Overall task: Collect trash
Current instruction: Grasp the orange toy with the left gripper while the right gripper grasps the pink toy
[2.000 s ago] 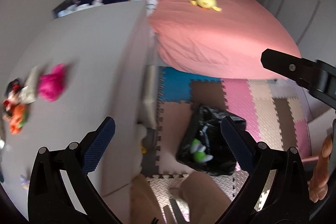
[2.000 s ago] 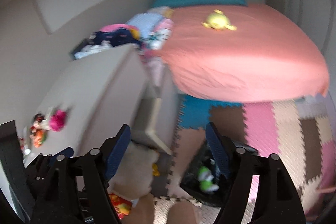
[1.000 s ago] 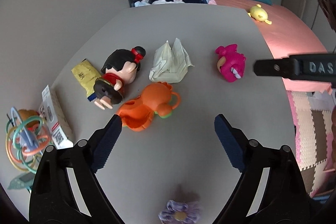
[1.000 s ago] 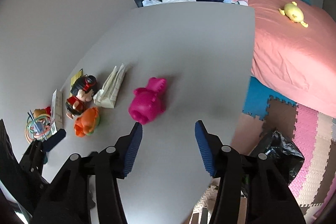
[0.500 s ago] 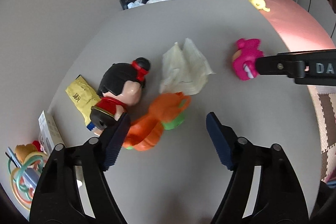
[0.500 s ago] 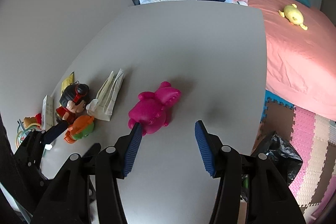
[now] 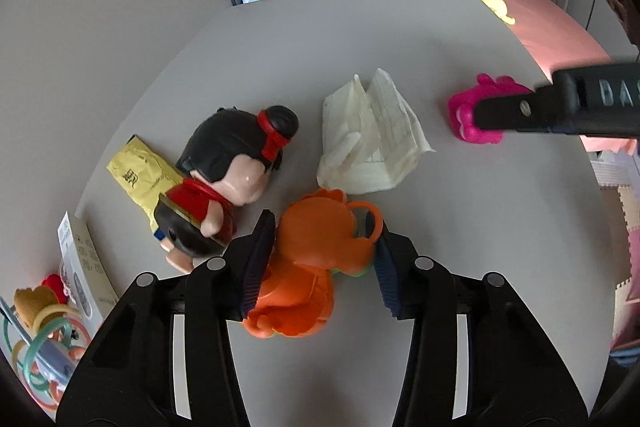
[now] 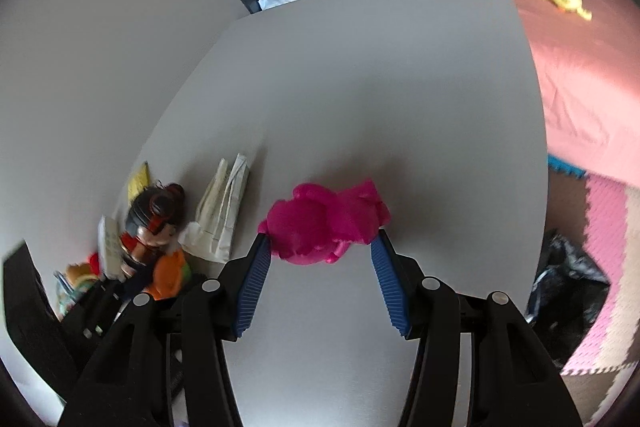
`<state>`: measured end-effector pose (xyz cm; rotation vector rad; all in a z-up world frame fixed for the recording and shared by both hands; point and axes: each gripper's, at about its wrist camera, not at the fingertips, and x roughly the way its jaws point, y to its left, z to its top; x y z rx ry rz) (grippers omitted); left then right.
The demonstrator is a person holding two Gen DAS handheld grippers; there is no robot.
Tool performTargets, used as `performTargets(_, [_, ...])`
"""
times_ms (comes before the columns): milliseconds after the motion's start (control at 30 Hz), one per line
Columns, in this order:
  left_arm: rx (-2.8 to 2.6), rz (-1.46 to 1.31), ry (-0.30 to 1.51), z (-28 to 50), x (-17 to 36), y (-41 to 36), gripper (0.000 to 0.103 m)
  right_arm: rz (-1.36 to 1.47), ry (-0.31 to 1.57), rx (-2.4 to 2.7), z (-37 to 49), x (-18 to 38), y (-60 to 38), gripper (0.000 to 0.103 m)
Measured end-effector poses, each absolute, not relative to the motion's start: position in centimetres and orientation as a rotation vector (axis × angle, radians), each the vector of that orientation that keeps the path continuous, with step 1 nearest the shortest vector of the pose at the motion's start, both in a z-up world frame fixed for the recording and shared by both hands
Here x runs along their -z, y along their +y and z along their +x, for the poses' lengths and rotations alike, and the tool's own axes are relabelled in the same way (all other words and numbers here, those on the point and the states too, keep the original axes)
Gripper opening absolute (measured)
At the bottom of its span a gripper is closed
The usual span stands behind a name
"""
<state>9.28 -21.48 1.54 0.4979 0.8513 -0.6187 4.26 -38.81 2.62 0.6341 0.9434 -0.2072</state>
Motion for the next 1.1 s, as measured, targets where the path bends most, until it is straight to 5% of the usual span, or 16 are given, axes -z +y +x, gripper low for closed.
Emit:
performTargets(333, [0.593, 0.424, 0.879, 8.5, -1.7, -20.4, 0.046, 0.651, 0.957, 0.263, 7.0, -2.6, -39.2, 0.056])
performTargets(467, [0.564, 0.388, 0.889, 8.7, -1.7, -19.9, 0.046, 0.605, 0.954, 0.283, 8.4, -2.7, -38.9, 0.065])
performTargets(567, [0.552, 0.365, 0.894, 8.8, -1.8, -19.7, 0.046, 0.543, 0.963, 0.285, 9.2, -2.7, -38.5, 0.053])
performTargets(1100, [0.573, 0.312, 0.877, 6.7, -4.2, -20.5, 0.039, 0.569, 0.899, 0.207, 3.0, -5.4, -40.2, 0.053])
